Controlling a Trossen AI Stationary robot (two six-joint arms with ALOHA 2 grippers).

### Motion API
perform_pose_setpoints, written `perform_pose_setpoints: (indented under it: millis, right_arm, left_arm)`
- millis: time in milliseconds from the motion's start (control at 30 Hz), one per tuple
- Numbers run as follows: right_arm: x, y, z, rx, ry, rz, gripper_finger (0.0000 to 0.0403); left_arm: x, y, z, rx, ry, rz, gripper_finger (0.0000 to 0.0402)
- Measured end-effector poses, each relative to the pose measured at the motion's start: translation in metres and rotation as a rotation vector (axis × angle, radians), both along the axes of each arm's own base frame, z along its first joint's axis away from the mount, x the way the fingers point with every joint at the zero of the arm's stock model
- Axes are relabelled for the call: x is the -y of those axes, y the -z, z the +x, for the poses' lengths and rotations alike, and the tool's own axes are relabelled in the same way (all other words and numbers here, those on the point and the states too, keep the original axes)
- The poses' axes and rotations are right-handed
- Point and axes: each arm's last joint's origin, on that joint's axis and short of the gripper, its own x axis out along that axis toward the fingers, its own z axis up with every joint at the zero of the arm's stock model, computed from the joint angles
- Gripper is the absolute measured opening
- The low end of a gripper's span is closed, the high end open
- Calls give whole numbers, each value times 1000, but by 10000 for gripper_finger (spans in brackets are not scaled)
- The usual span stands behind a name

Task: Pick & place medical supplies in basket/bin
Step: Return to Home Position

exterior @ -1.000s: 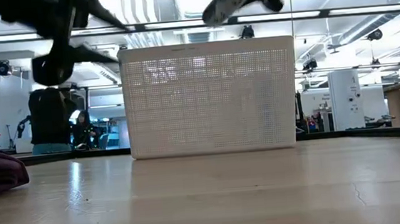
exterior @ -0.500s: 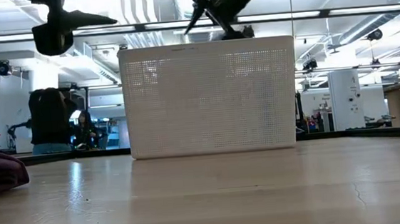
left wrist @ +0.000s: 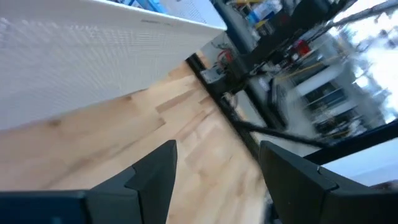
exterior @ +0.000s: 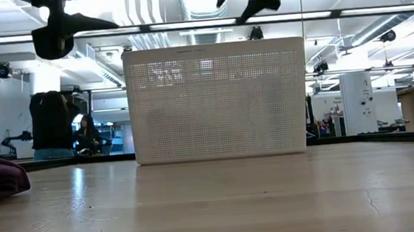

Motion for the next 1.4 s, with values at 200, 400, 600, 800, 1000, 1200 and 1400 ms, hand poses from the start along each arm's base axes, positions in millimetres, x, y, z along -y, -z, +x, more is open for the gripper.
perform_pose_setpoints:
  millis: [200, 400, 600, 800, 1000, 1200, 1400]
  right_arm:
    - [-56, -1, -18, -28, -123, -87, 327]
    - [-110, 20, -55, -21, -169, -117, 327]
    - [-142, 42, -96, 160, -146, -154, 327]
    - [-143, 55, -128, 228, -34, -15, 327]
    - [-156, 54, -128, 453, -358, -102, 327]
    - [-163, 90, -129, 756, -602, -113, 327]
    - [-159, 127, -146, 895, -624, -143, 327]
  left_arm:
    - [1, -2, 1, 20, 32, -25, 212]
    - [-6, -13, 3, 71, 166, 66, 212]
    - [-35, -30, -9, 138, 205, 217, 212]
    - [-50, -44, -39, 182, 175, 306, 212]
    - [-49, -44, -57, 288, 246, 410, 212]
    - [-49, -20, -67, 395, 299, 472, 212]
    - [-49, 15, -78, 583, 312, 539, 212]
